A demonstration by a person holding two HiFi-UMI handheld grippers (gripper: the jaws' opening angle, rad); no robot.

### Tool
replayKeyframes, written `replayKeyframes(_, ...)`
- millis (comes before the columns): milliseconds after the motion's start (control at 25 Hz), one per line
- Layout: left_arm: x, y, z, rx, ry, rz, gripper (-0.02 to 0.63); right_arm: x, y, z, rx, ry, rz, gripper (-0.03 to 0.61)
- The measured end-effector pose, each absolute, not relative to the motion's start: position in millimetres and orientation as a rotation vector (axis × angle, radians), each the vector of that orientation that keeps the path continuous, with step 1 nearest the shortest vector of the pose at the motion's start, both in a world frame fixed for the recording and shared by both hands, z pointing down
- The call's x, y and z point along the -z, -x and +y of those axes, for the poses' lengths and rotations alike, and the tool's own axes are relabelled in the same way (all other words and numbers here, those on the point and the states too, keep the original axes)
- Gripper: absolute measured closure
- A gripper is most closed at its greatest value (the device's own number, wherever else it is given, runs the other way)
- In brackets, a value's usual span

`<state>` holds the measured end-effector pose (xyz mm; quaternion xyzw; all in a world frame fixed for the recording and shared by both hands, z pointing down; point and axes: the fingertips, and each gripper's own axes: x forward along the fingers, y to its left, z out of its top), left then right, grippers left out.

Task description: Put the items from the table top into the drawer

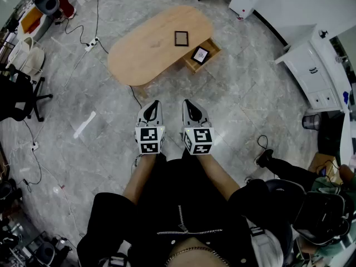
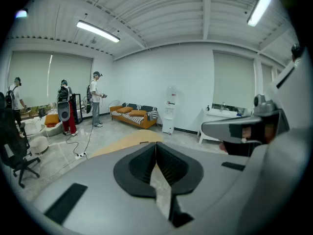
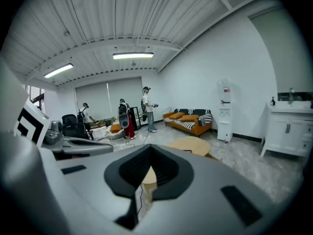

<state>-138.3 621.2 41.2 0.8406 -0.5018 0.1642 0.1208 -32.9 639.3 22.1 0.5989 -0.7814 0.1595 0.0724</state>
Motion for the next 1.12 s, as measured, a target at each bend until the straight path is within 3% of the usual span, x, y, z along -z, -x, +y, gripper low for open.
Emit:
replayKeyframes(280, -29, 176, 612, -0.419, -2.465, -1.411, 0.600, -12, 81, 640, -0.448, -1.819, -2.323, 0.571)
replayKeyframes(1120, -45, 212, 625, -0.445, -2.535, -1.264, 0.600, -18, 127, 661, -0.450, -1.867, -2.251, 0.569)
